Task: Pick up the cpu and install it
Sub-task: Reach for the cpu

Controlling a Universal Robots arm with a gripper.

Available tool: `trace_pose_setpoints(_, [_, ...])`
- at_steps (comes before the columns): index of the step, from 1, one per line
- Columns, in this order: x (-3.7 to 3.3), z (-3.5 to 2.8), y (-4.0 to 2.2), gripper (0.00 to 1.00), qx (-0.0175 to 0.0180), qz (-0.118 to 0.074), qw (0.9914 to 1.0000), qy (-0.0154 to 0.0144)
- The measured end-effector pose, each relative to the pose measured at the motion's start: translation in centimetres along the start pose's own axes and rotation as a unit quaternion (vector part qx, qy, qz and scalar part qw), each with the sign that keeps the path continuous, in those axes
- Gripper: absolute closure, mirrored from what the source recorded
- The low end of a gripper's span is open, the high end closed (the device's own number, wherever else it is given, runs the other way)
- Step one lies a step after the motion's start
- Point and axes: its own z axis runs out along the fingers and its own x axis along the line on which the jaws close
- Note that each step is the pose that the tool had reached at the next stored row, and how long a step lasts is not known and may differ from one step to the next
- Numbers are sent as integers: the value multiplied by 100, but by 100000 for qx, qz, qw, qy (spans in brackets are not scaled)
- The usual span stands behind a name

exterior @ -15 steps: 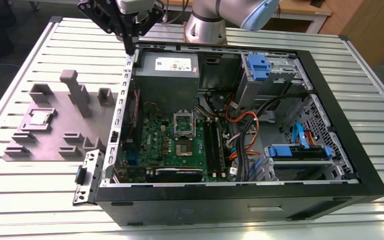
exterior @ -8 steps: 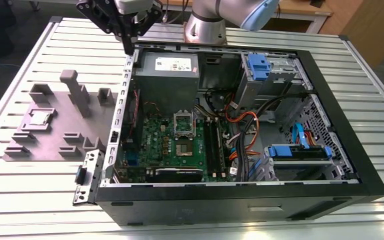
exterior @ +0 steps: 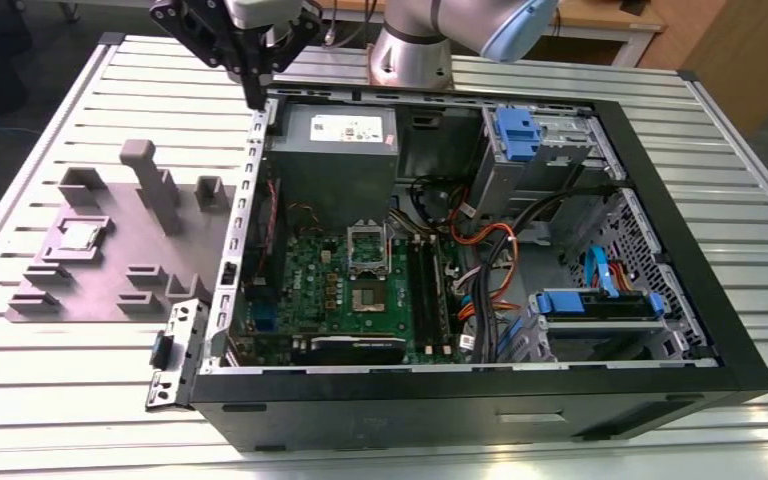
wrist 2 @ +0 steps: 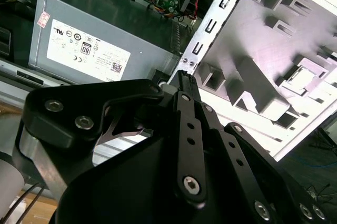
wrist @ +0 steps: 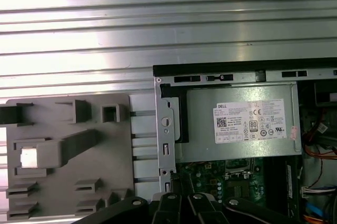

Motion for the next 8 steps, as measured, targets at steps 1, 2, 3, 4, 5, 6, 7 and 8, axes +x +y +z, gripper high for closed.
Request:
trace_pose_setpoints(1, [3, 0, 0, 89, 0, -1, 100000, -2])
trace_pose_setpoints(2, [5, 1, 0, 89, -1, -1, 100000, -2])
trace_pose_setpoints(3, [8, 1, -1, 89, -2, 0, 100000, -2])
trace_pose_setpoints(4, [11, 2, -1, 89, 0, -1, 100000, 0])
trace_pose_setpoints(5, [13, 2, -1, 89, -1, 1, 100000, -1])
trace_pose_setpoints(6, [16, 2, -1, 89, 0, 0, 100000, 0])
trace_pose_setpoints(7, [19, 3, -2, 89, -2, -1, 100000, -3])
trace_pose_setpoints(8, [22, 3, -2, 89, 0, 2, 100000, 0])
